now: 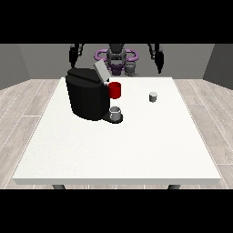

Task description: Insert the coffee pod into the coffee machine and close the lid

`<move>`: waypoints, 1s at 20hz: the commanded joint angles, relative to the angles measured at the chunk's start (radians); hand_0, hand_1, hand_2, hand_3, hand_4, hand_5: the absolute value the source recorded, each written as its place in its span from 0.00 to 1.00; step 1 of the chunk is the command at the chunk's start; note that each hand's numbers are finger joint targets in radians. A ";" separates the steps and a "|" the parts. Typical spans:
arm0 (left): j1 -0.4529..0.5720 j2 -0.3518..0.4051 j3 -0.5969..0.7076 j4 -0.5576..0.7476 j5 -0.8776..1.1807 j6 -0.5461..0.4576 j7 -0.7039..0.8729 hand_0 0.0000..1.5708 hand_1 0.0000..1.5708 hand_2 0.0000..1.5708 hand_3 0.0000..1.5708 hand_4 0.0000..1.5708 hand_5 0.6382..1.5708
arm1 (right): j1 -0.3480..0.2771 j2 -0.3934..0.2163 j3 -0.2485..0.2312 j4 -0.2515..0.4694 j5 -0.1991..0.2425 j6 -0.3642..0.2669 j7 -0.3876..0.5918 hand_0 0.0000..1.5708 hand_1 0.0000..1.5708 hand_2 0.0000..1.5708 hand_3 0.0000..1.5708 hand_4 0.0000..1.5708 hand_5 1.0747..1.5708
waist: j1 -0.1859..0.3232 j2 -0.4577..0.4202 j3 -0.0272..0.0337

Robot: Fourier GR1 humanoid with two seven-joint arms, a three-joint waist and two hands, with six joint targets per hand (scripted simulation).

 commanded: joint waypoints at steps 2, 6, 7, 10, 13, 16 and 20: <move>0.076 -0.028 -0.018 -0.007 0.023 -0.030 -0.063 0.00 0.00 0.00 0.00 0.17 1.00 | 0.041 -0.023 -0.033 0.018 -0.026 0.030 0.020 0.00 0.00 0.00 0.00 0.08 1.00 | 0.014 -0.054 0.0296; 0.084 0.013 0.030 0.007 0.109 -0.142 -0.166 0.00 0.00 0.00 0.00 0.17 1.00 | 0.111 -0.002 -0.015 0.048 -0.054 0.069 0.006 0.00 0.00 0.00 0.00 0.08 1.00 | 0.007 -0.060 0.0296; 0.068 0.028 0.054 0.021 0.138 -0.169 -0.198 0.00 0.00 0.00 0.00 0.17 1.00 | 0.059 0.077 -0.079 0.031 -0.029 -0.096 -0.063 0.00 0.00 0.00 0.00 0.08 1.00 | -0.002 -0.048 0.0292; 0.120 0.051 0.015 0.003 0.061 -0.172 -0.178 0.00 0.00 0.00 0.00 0.15 1.00 | 0.082 0.103 -0.065 0.043 -0.018 -0.111 -0.105 0.00 0.00 0.00 0.00 0.06 1.00 | 0.020 -0.071 0.0299; -0.006 0.099 0.062 0.060 0.026 -0.153 -0.157 0.00 0.00 0.00 0.00 0.20 1.00 | 0.046 0.097 -0.066 0.041 -0.055 -0.072 -0.115 0.00 0.00 0.00 0.00 0.14 1.00 | -0.038 -0.020 0.0299; -0.036 0.139 0.069 0.056 -0.027 -0.133 -0.092 0.00 0.00 0.00 0.00 0.00 1.00 | 0.044 0.111 -0.040 -0.002 -0.034 -0.099 -0.053 0.00 0.00 0.00 0.00 0.11 1.00 | -0.059 -0.043 0.0298; -0.146 0.171 0.111 0.124 -0.014 -0.152 -0.009 0.00 0.00 0.00 0.00 0.00 1.00 | 0.045 0.110 -0.040 0.076 -0.035 -0.069 -0.161 0.00 0.00 0.00 0.00 0.09 1.00 | -0.071 0.018 0.0300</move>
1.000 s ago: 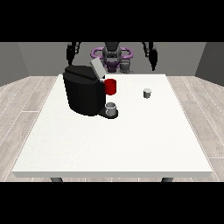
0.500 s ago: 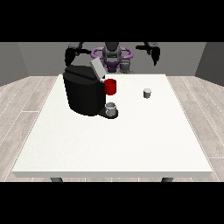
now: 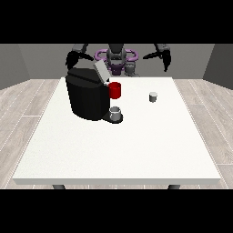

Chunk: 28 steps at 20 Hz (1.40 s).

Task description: Insert the coffee pod into the coffee machine and close the lid

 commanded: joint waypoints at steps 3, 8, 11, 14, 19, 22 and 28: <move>-0.111 0.066 0.061 0.158 -0.003 -0.044 0.015 0.00 0.00 0.00 0.00 0.00 1.00 | -0.054 -0.022 -0.026 0.005 -0.052 0.026 -0.011 0.00 0.00 0.00 0.00 0.15 1.00 | -0.043 0.075 0.0002; -0.205 0.129 0.105 0.338 -0.034 -0.061 -0.048 0.00 0.00 0.00 0.00 0.00 1.00 | -0.102 0.002 0.033 -0.035 -0.008 0.007 0.006 0.00 0.00 0.00 0.00 0.18 1.00 | -0.087 0.160 -0.0003; -0.275 0.127 0.120 0.407 -0.023 -0.064 0.011 0.00 0.00 0.00 0.00 0.00 1.00 | -0.110 -0.002 0.019 0.010 -0.016 0.012 0.008 0.00 0.00 0.00 0.00 0.22 1.00 | -0.083 0.153 0.0000; -0.313 0.127 0.093 0.454 -0.080 -0.043 0.005 0.00 0.00 0.00 0.00 0.00 1.00 | -0.176 -0.001 -0.009 0.065 -0.027 -0.001 0.012 0.00 0.00 0.00 0.00 0.22 1.00 | -0.056 0.168 0.0001; -0.342 0.135 0.057 0.556 -0.153 -0.036 0.002 0.00 0.00 0.00 0.00 0.00 1.00 | -0.180 0.008 0.034 0.057 0.018 -0.048 0.087 0.00 0.00 0.00 0.00 0.25 1.00 | -0.067 0.152 0.0000; -0.338 0.121 0.032 0.595 -0.209 0.001 -0.050 0.00 0.00 0.00 0.00 0.00 1.00 | -0.208 -0.030 -0.007 0.077 -0.002 -0.029 0.115 0.00 0.00 0.00 0.00 0.26 1.00 | -0.059 0.155 -0.0001; -0.419 0.136 0.027 0.666 -0.255 -0.017 -0.012 0.14 0.14 0.34 0.14 0.00 1.00 | -0.209 0.003 -0.005 0.190 0.025 -0.060 0.027 0.00 0.00 0.00 0.00 0.26 1.00 | -0.046 0.136 0.0002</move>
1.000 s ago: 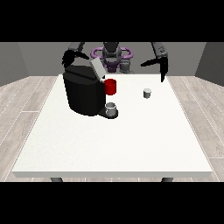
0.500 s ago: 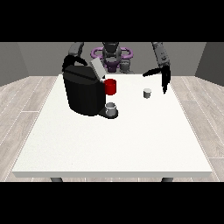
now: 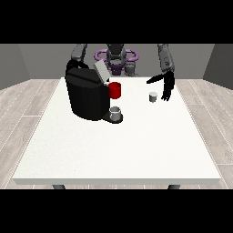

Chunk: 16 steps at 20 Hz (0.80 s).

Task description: Insert the coffee pod into the coffee machine and close the lid

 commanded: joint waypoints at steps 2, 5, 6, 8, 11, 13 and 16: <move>-0.026 -0.037 -0.014 0.096 -0.053 0.034 0.016 0.41 0.41 0.46 0.22 0.00 1.00 | -0.030 0.000 0.004 0.023 0.020 -0.024 0.054 0.00 0.00 0.00 0.00 0.23 1.00 | 0.004 -0.033 0.0001; -0.077 0.041 0.010 0.143 -0.081 0.033 0.002 0.48 0.48 0.52 0.33 0.00 1.00 | -0.014 0.011 0.033 -0.008 0.031 -0.016 0.031 0.00 0.00 0.00 0.00 0.25 1.00 | -0.045 -0.003 -0.0002; -0.023 -0.017 -0.038 0.124 -0.124 0.089 0.004 0.39 0.39 0.47 0.30 0.00 1.00 | 0.017 -0.018 0.001 0.018 -0.005 0.030 0.000 0.00 0.00 0.00 0.00 0.25 1.00 | -0.042 -0.016 0.0001; -0.027 0.004 -0.053 0.137 -0.148 0.067 -0.037 0.40 0.40 0.48 0.31 0.00 1.00 | -0.052 -0.040 -0.051 0.038 -0.041 0.033 0.031 0.00 0.00 0.00 0.00 0.28 1.00 | -0.011 0.004 0.0001; -0.052 0.048 -0.055 0.193 -0.190 0.072 -0.040 0.36 0.36 0.44 0.26 0.00 1.00 | 0.003 0.002 0.021 -0.002 0.017 -0.001 0.042 0.00 0.00 0.00 0.00 0.28 1.00 | -0.045 -0.009 -0.0001; -0.057 0.001 -0.084 0.194 -0.237 0.148 -0.056 0.35 0.35 0.44 0.29 0.00 1.00 | -0.029 -0.011 0.005 0.028 0.001 0.021 0.013 0.00 0.00 0.00 0.00 0.33 1.00 | -0.035 0.014 0.0000; -0.095 -0.002 -0.071 0.225 -0.261 0.189 -0.051 0.43 0.43 0.52 0.35 0.00 1.00 | -0.021 -0.006 0.000 0.046 0.008 0.006 0.014 0.00 0.00 0.00 0.00 0.31 1.00 | -0.036 0.007 0.0000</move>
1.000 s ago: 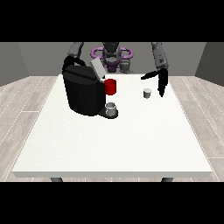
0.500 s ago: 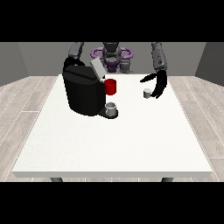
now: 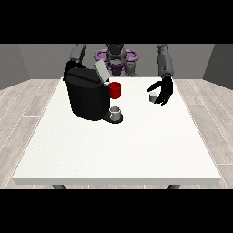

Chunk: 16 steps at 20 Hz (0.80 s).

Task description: Insert the coffee pod into the coffee machine and close the lid

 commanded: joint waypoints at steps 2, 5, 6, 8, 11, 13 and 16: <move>-0.055 0.000 0.026 0.090 -0.044 0.092 -0.056 0.46 0.46 0.54 0.39 0.10 1.00 | -0.039 0.010 0.013 -0.046 0.007 -0.017 0.041 0.00 0.00 0.00 0.00 0.33 1.00 | -0.021 0.029 -0.0011; -0.048 0.007 0.028 0.088 -0.060 0.130 -0.116 0.49 0.49 0.58 0.44 0.22 1.00 | -0.020 0.003 -0.011 -0.014 -0.012 -0.004 -0.004 0.00 0.00 0.00 0.00 0.32 1.00 | -0.006 0.027 -0.0009; -0.039 -0.046 0.026 0.106 -0.067 0.175 -0.084 0.53 0.53 0.62 0.47 0.25 1.00 | 0.013 0.021 0.014 -0.028 -0.009 -0.001 0.008 0.00 0.00 0.00 0.00 0.31 1.00 | -0.018 0.004 -0.0009; -0.092 -0.024 0.017 0.117 -0.100 0.189 -0.062 0.53 0.53 0.62 0.48 0.24 1.00 | -0.059 0.031 0.019 -0.034 0.009 -0.038 0.061 0.00 0.00 0.00 0.00 0.33 1.00 | -0.021 0.038 -0.0010; -0.061 -0.009 0.004 0.122 -0.129 0.216 -0.119 0.63 0.63 0.70 0.55 0.18 1.00 | -0.038 0.000 -0.033 0.013 -0.043 0.021 -0.061 0.00 0.00 0.00 0.00 0.34 1.00 | -0.011 0.064 -0.0008; -0.071 0.011 -0.003 0.171 -0.156 0.205 -0.085 0.57 0.57 0.64 0.49 0.20 1.00 | -0.014 0.042 0.035 -0.048 0.009 -0.038 0.011 0.00 0.00 0.00 0.00 0.27 1.00 | -0.041 0.042 -0.0012; -0.108 -0.011 -0.025 0.143 -0.179 0.170 -0.037 0.71 0.71 0.75 0.61 0.18 1.00 | -0.035 -0.004 -0.040 0.052 -0.049 0.023 -0.038 0.00 0.00 0.00 0.00 0.25 1.00 | -0.007 0.026 -0.0004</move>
